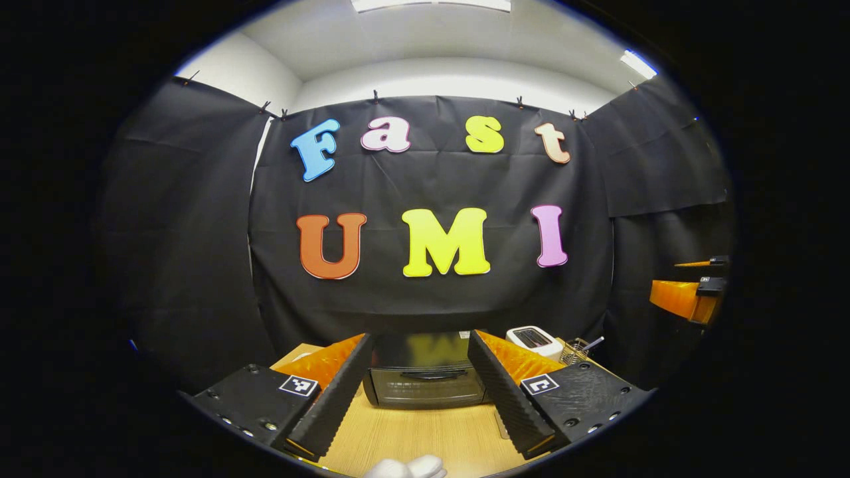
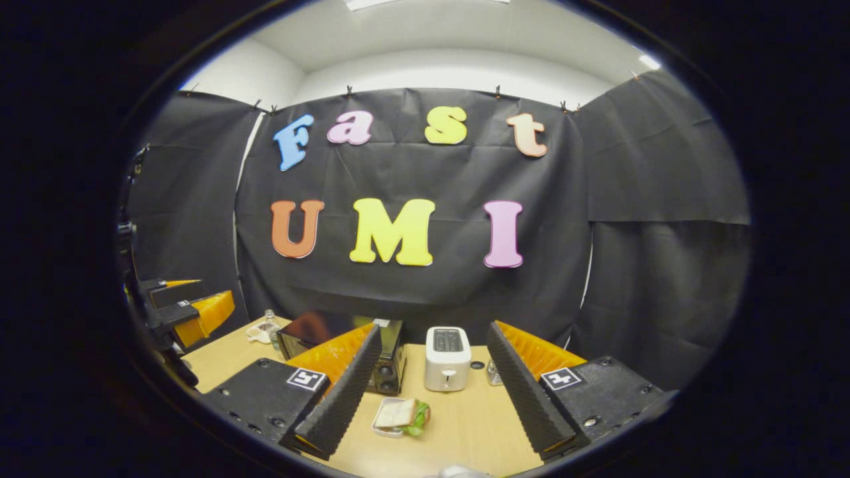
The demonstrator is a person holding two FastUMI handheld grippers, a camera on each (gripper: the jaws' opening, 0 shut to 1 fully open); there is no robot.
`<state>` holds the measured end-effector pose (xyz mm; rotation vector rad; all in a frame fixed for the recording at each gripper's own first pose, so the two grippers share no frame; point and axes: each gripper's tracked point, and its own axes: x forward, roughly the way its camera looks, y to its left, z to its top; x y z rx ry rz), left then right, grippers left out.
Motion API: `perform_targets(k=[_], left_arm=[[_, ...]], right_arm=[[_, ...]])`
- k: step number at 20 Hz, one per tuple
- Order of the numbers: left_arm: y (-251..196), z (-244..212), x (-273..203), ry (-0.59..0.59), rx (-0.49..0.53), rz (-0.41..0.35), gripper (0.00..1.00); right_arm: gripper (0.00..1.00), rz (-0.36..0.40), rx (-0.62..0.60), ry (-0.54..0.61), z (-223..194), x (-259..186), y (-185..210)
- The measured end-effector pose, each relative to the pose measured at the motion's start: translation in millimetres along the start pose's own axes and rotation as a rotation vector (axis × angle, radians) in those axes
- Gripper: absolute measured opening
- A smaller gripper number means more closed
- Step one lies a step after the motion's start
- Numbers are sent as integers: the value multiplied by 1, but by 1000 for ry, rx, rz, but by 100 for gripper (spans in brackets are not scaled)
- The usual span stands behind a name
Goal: Open the electric oven with the left hand, put the food in, and close the electric oven.
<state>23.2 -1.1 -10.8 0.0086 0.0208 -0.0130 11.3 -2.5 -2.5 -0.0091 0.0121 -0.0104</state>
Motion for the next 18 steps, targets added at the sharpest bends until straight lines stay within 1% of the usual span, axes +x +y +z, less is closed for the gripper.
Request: perform_targets(k=[2, 3, 4, 5, 8, 12, 13, 14, 18], left_arm=[[-3, -1, 8, -5, 13, 1, 95], [-4, -4, 13, -5, 18, -5, 95], [-8, -11, 18, -3, 12, -18, 95], [-12, -17, 23, 6, 3, -29, 95], [-13, -37, 46, 28, -20, -25, 95], [-23, -77, 81, 120, -68, -26, 95], [-23, -85, 89, 137, -69, -21, 95], [-23, -93, 99, 141, -62, -22, 95], [-30, -127, 139, 196, -56, -27, 94]], right_arm=[[100, -1, -2, 4, -1, 2, -2], [94, -4, -5, 7, -2, 3, -3], [94, -8, -9, 10, -2, 4, -5], [100, -11, -11, 14, -3, 5, -7], [100, -23, -26, 26, -7, 7, -12], [100, -37, -26, 51, -12, 8, -16], [94, -38, -23, 56, -15, 8, -16], [100, -44, -25, 60, -15, 8, -18], [100, -71, -48, 79, -22, 2, -26]])
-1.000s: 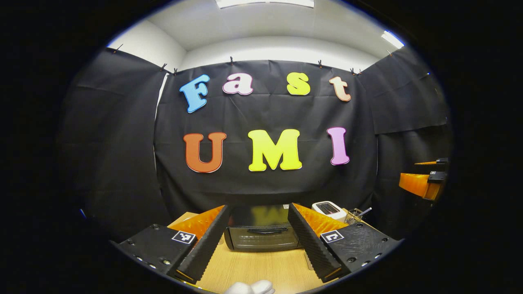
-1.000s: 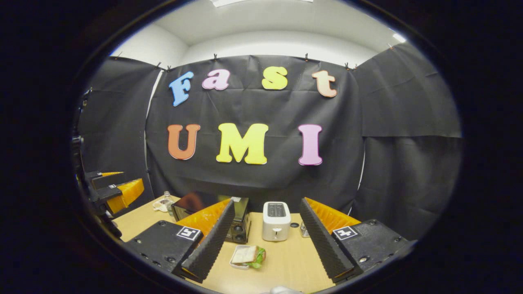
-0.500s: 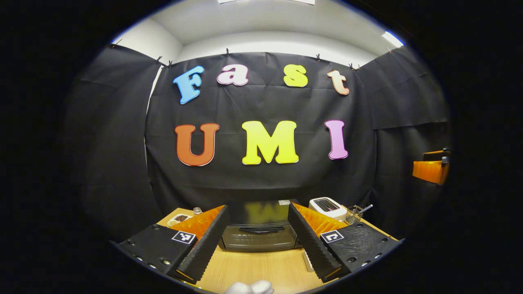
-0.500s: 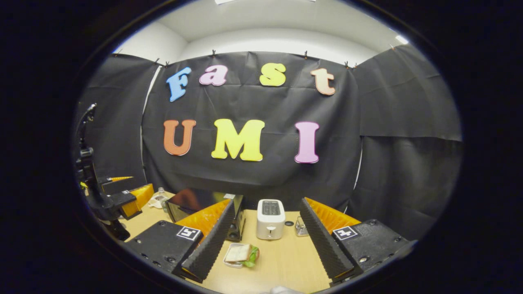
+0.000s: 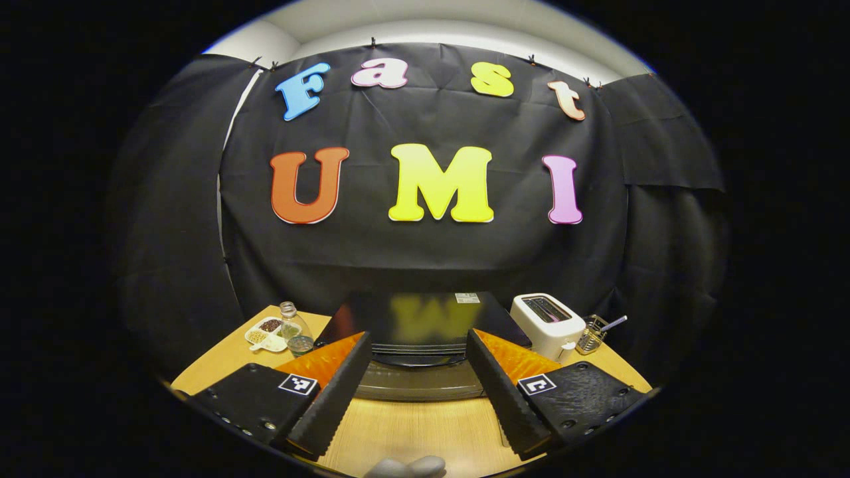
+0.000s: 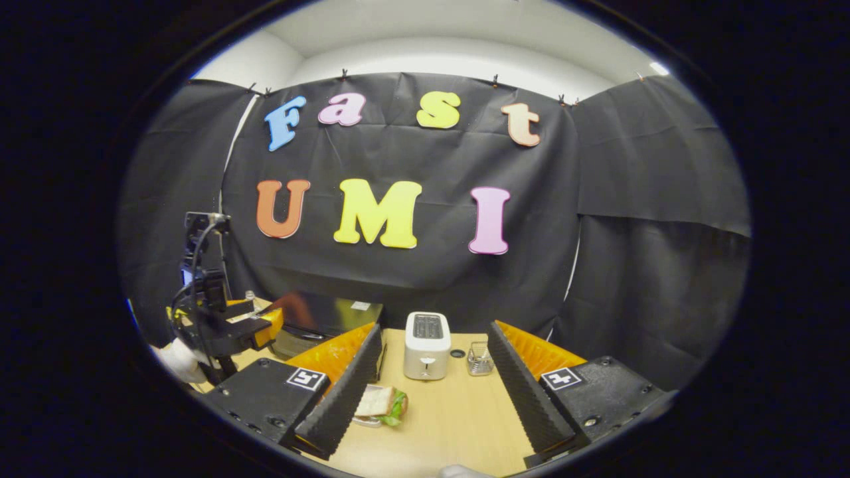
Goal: Open the electric oven with the left hand, put the food in, and close the electric oven.
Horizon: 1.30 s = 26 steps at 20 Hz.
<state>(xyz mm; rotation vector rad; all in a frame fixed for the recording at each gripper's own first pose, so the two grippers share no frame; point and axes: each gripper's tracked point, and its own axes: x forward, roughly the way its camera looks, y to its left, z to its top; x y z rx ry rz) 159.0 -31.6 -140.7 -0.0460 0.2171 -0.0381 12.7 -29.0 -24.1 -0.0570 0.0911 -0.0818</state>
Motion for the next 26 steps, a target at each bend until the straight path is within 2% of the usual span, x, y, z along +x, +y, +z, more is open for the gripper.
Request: perform_targets(k=[3, 4, 5, 11, 12, 13, 14, 15, 17, 18, 19, 26], left_arm=[[0, -12, 33, 31, 10, 11, 94], [-1, -16, 44, 37, 23, 14, 94], [0, -22, 57, 45, 40, 21, 94], [2, -67, 96, 157, 77, 35, 95], [1, -77, 97, 191, 70, 35, 96], [2, -74, 96, 179, 61, 41, 89], [1, -74, 100, 180, 67, 40, 99], [0, -77, 98, 197, 57, 43, 98], [2, -78, 99, 190, 65, 43, 98], [2, -75, 99, 171, 67, 41, 98], [2, -78, 99, 175, 62, 41, 98], [3, -83, 89, 192, 61, 36, 99]], right_arm=[[100, -28, 6, 14, -6, -4, -9], [94, -35, 5, 19, -8, -4, -11], [100, -42, 3, 30, -11, -5, -13], [100, -71, 3, 61, -23, -12, -27], [94, -72, 4, 65, -24, -13, -28], [100, -72, 4, 71, -27, -13, -29], [100, -73, 6, 77, -29, -15, -31], [94, -73, 7, 82, -31, -15, -32], [94, -69, 17, 91, -35, -15, -33], [100, -68, 22, 93, -36, -15, -34], [94, -69, 25, 93, -36, -15, -36], [94, -69, 33, 98, -41, -20, -37]])
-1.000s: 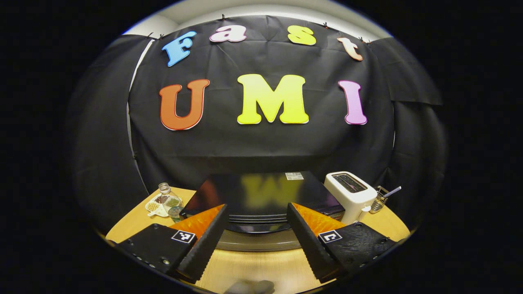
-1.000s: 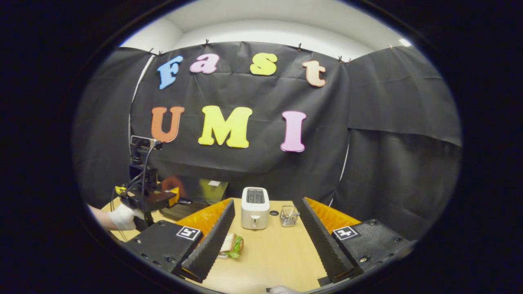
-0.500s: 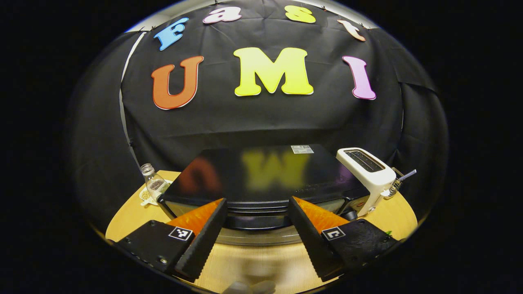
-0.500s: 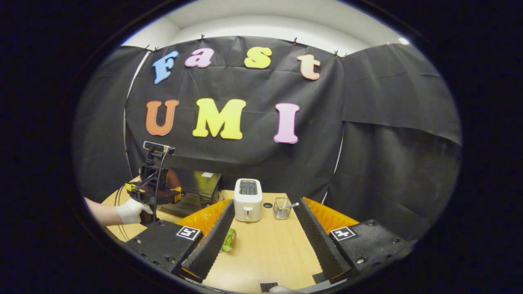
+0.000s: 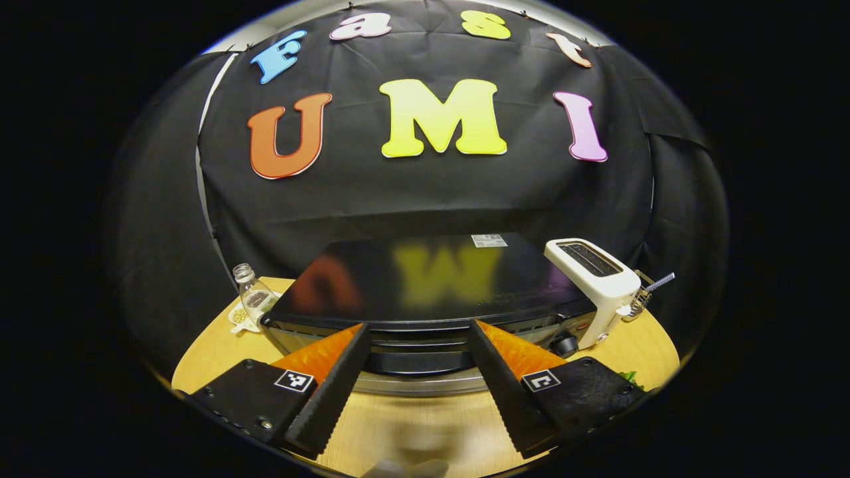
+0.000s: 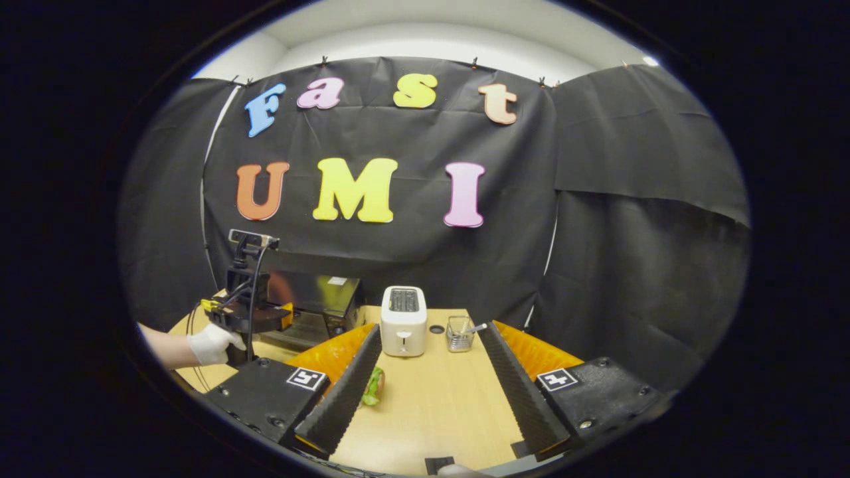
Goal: Open the electric oven with the left hand, put the food in, and close the electric oven.
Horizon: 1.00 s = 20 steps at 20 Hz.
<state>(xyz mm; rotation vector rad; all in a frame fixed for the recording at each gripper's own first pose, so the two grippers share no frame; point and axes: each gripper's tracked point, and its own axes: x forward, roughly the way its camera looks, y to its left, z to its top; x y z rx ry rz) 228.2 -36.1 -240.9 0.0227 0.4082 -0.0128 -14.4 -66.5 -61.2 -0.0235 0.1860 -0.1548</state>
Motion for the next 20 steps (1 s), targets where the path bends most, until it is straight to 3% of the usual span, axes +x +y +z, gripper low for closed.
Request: perform_targets(k=[12, 16, 17, 19, 20], left_arm=[[-1, -41, -46, 7, 15, -25, 98], [-2, -71, -65, 32, -5, -47, 98], [-3, -81, -71, 43, 2, -48, 98], [-3, -101, -77, 71, 0, -48, 98], [-3, -111, -79, 90, -4, -49, 98]], right_arm=[[94, 42, 10, 24, -13, -3, 17], [94, 63, 4, 44, -22, -4, 27], [100, 65, 2, 50, -25, -4, 28], [94, 68, 1, 65, -32, -4, 30], [100, 65, -2, 76, -36, -5, 31]])
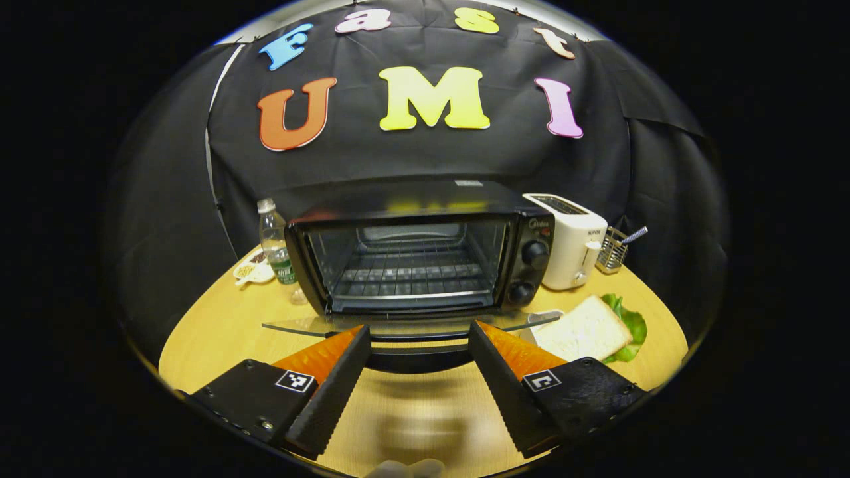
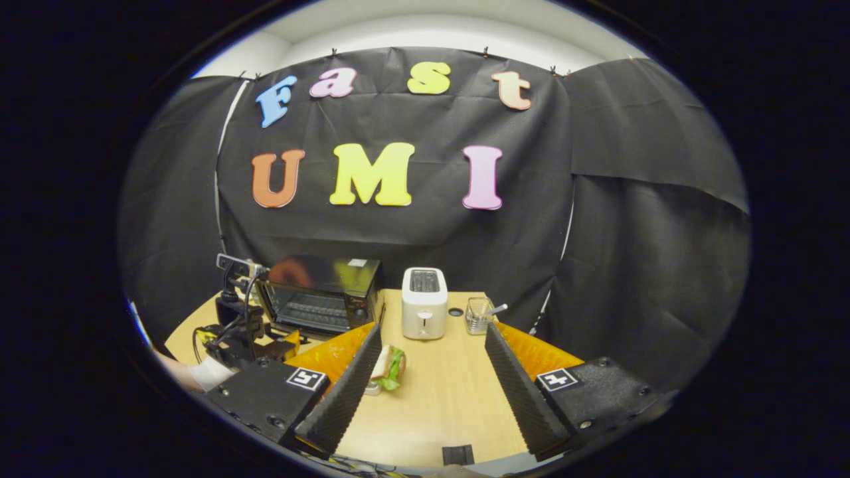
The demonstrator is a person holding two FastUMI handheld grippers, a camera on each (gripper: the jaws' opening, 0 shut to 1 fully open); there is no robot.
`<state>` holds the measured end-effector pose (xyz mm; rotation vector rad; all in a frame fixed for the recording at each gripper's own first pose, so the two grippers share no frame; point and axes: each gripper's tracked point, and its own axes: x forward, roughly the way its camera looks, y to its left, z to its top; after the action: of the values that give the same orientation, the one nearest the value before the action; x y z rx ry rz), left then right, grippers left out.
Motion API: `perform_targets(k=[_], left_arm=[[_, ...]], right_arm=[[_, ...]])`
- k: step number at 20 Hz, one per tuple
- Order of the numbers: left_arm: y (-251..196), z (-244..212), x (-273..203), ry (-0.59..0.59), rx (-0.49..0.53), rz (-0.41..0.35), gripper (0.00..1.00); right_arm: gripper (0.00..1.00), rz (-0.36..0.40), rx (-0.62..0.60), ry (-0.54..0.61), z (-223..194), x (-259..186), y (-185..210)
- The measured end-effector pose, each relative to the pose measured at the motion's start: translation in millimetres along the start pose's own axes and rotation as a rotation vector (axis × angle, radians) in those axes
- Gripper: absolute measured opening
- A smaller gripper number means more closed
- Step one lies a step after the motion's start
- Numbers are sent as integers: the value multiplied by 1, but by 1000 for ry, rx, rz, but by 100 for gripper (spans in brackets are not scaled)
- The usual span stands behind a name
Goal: Open the electric oven with the left hand, put the food in, and close the electric oven.
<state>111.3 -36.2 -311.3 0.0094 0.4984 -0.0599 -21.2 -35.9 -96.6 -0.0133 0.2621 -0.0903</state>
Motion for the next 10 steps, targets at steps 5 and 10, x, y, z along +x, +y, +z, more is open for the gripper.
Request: perform_targets(k=[5, 10], left_arm=[[-4, -49, -3, 96, -21, -2, 99], [-5, -91, 3, 211, -56, -6, 96]], right_arm=[[94, 0, -10, 35, -14, -2, 2], [94, 6, -18, 72, -29, -9, 7]])
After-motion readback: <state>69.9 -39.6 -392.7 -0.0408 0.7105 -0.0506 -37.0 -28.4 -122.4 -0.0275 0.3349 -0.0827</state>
